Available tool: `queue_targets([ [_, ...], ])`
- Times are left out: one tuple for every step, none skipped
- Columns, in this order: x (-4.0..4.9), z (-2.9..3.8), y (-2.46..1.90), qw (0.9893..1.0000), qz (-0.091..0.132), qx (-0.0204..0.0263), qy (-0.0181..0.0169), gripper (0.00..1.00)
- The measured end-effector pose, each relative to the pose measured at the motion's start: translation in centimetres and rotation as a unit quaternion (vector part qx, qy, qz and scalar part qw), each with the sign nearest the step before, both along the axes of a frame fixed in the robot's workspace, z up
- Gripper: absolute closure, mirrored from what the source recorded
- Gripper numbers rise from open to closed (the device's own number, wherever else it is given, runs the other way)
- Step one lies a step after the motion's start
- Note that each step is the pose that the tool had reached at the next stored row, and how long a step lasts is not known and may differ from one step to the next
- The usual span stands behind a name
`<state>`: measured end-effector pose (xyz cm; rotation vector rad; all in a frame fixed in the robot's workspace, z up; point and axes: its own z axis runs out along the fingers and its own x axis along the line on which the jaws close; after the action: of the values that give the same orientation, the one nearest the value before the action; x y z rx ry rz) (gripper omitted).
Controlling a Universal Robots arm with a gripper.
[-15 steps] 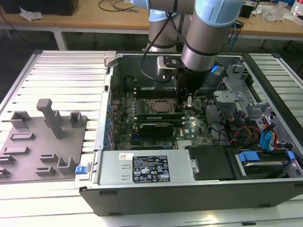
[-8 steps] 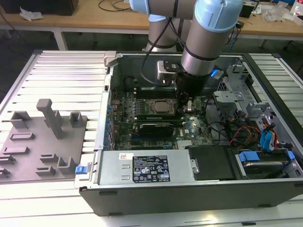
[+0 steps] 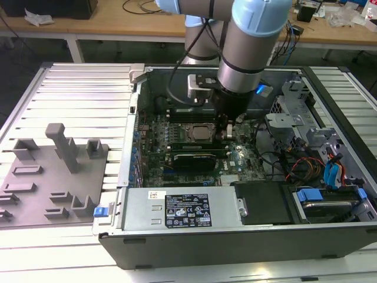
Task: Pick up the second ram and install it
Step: 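Press down the second ram until it locks into place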
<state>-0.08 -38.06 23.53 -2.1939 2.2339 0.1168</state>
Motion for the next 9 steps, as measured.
queue_targets([
  [-0.50,-0.01,0.00,1.0000,0.000,0.0000,-0.0005,0.89],
  [-0.95,-0.02,0.00,1.0000,0.000,-0.0002,-0.0007,0.89],
  [-2.19,-0.06,0.00,1.0000,0.000,-0.0003,-0.0015,0.89],
  [-2.90,-0.10,0.01,1.0000,0.000,-0.0005,-0.0019,0.89],
  [-3.53,-0.12,0.01,1.0000,0.000,-0.0007,-0.0023,0.89],
  [-3.96,-0.13,0.00,1.0000,0.000,-0.0008,-0.0026,0.89],
  [-4.34,-0.14,0.01,1.0000,0.000,-0.0011,-0.0029,0.89],
  [-4.79,-0.15,0.01,1.0000,0.000,-0.0013,-0.0034,0.89],
  [-5.15,-0.16,0.01,1.0000,0.000,-0.0014,-0.0037,0.89],
])
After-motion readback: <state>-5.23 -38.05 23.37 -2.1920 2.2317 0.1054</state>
